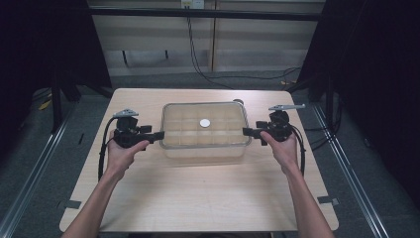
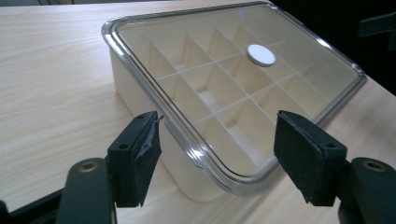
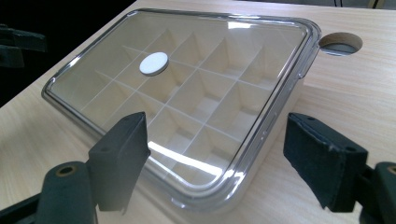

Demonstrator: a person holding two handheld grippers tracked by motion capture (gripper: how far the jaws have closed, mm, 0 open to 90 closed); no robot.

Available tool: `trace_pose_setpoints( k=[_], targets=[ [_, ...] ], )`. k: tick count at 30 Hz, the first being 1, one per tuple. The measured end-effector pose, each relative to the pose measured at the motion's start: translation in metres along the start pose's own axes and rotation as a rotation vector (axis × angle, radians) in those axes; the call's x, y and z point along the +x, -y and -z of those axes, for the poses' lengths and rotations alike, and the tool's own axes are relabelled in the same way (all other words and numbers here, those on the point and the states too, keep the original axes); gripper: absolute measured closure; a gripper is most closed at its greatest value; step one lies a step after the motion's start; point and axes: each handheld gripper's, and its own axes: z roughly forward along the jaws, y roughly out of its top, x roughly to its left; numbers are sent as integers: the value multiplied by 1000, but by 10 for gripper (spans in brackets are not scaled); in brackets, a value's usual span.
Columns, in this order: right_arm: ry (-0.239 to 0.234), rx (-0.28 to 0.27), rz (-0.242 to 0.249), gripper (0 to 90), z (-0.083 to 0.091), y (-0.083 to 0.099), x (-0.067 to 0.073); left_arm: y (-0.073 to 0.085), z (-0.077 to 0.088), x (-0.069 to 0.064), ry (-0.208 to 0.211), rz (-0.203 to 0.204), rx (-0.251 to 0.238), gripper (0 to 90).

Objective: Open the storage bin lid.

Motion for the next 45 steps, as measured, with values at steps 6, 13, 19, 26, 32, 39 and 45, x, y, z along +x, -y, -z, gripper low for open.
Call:
trace_pose_setpoints(
  k=[6,13,19,26,32,39,45],
  targets=[
    [9,61,1,206,-19,-2,-5,5,-8,4,-16,-2,28,275],
    [17,82,0,206,-33,3,-6,5,-14,9,-9,16,33,236],
    [1,99,3,190,-37,5,-6,6,-22,7,-14,32,66,232],
    [6,129,2,171,-44,8,-5,9,-31,7,-1,30,113,223],
    [1,138,1,134,-50,7,-4,7,-37,2,27,30,120,241],
    [-15,148,-16,128,-53,6,-5,5,-44,-2,29,39,138,203],
    [-21,150,-15,97,-57,5,-5,5,-44,-2,40,40,144,203]
  ],
)
